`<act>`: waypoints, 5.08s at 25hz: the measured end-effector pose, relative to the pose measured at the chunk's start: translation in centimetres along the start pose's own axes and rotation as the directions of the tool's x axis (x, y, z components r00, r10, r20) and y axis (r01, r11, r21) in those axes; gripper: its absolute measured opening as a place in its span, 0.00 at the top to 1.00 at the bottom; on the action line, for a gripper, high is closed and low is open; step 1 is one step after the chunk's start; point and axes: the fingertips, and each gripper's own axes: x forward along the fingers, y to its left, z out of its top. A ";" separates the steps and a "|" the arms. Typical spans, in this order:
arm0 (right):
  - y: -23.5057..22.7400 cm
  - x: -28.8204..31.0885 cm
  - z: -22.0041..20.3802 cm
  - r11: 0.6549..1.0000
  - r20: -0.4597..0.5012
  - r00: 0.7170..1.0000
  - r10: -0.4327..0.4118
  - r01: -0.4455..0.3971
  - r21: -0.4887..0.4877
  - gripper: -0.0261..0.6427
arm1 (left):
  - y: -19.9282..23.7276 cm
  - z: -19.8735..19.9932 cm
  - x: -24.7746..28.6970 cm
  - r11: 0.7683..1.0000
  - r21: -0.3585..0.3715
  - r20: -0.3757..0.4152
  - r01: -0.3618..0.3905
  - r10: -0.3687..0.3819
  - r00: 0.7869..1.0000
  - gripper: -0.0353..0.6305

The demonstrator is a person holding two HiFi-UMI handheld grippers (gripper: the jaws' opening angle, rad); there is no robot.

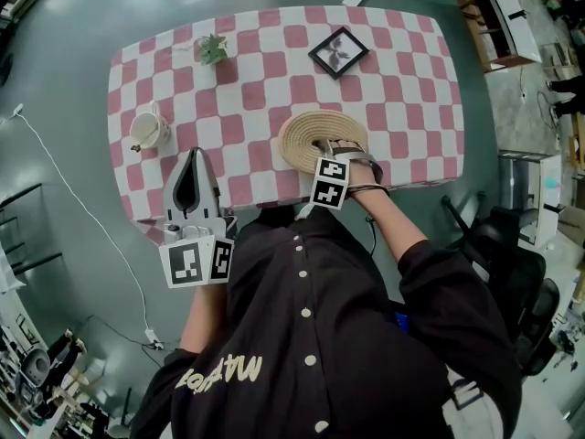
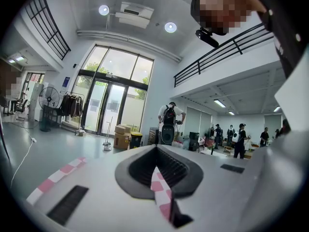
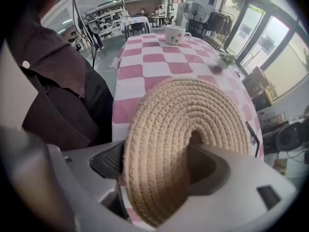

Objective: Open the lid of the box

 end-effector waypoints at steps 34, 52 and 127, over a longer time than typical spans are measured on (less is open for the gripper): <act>-4.5 -9.6 1.2 0.945 0.245 0.932 -0.269 0.206 0.253 0.49 | -3.1 2.3 0.7 0.997 0.035 0.067 0.075 -0.077 0.995 0.93; -8.8 -22.4 1.4 0.782 0.508 0.668 -0.544 0.184 0.595 0.49 | -5.0 3.6 1.4 0.994 0.050 0.116 0.100 -0.105 0.988 0.93; -10.4 -42.8 -11.1 0.306 0.316 -0.018 -0.949 0.202 0.930 0.49 | 1.2 9.0 0.8 0.997 0.074 0.222 -0.033 0.015 0.975 0.93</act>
